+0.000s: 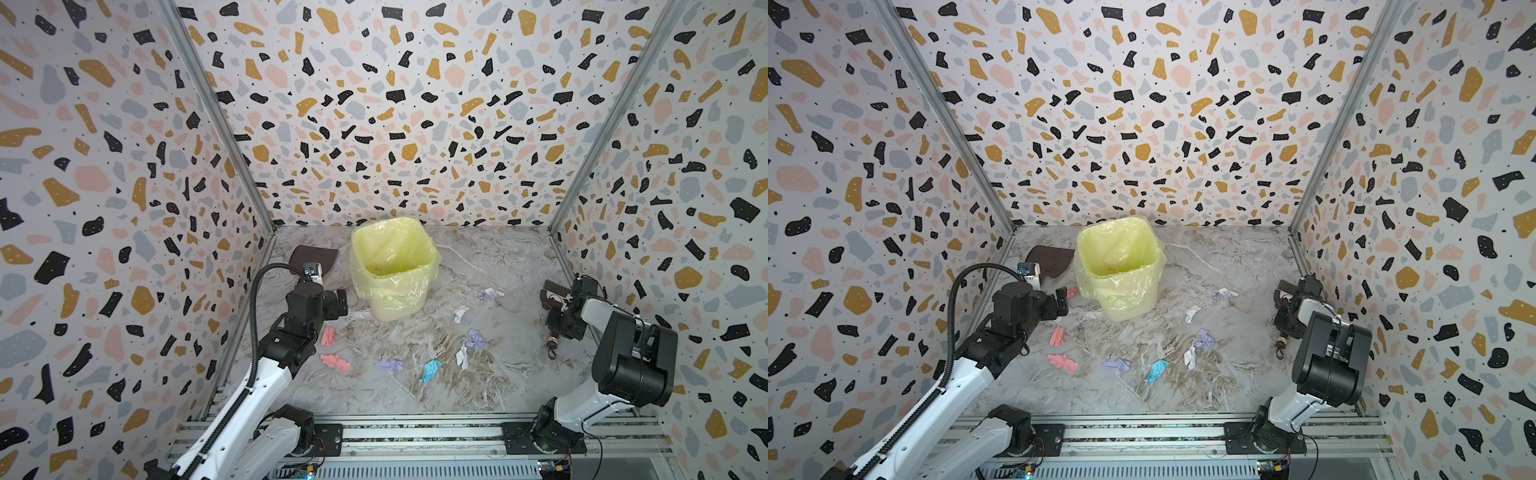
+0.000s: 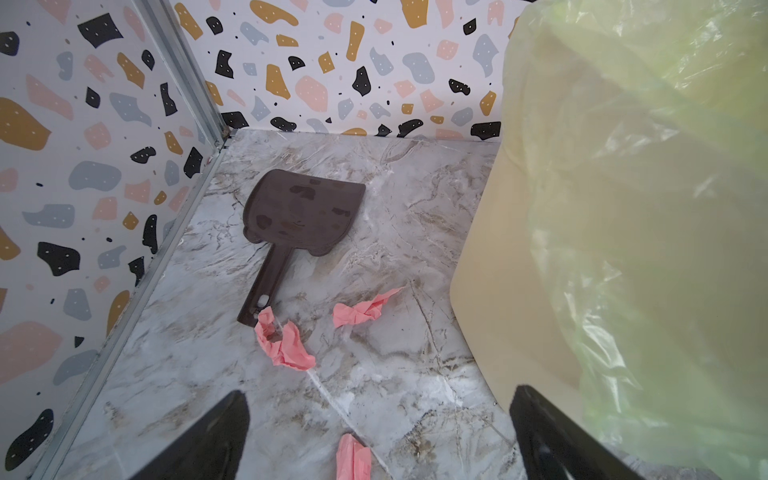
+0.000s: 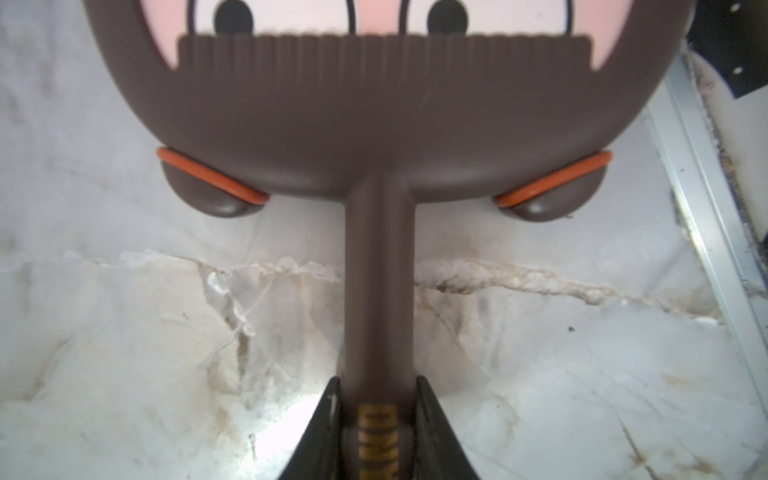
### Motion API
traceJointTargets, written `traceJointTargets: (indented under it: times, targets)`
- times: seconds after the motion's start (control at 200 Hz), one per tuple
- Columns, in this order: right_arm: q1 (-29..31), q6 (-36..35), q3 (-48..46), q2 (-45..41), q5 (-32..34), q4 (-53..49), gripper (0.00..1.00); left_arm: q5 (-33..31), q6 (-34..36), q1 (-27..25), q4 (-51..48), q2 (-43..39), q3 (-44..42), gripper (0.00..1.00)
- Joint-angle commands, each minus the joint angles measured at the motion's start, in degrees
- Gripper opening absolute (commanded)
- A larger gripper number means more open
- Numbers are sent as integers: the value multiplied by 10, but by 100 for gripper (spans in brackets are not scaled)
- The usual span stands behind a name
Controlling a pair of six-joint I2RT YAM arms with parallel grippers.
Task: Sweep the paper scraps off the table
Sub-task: 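Close the right gripper on the brush handle and lift it, then carry the brush toward the left gripper while the left gripper reaches up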
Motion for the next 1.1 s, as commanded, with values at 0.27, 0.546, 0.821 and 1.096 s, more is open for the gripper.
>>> traceJointTargets:
  times: [0.27,0.546,0.821,1.096]
  targets:
    - [19,-14,8,-62,8,-28,0,-11,-9,-2,-11,-15,20,99]
    - [40,-16,24,-137,3,-25,0,-3,-28,-2,-34,-19,54,100]
    - [110,-11,48,-186,6,-30,0,19,-35,-2,-58,-22,104,99]
    - [193,1,96,-240,-2,-39,0,86,-20,-2,-95,10,194,99]
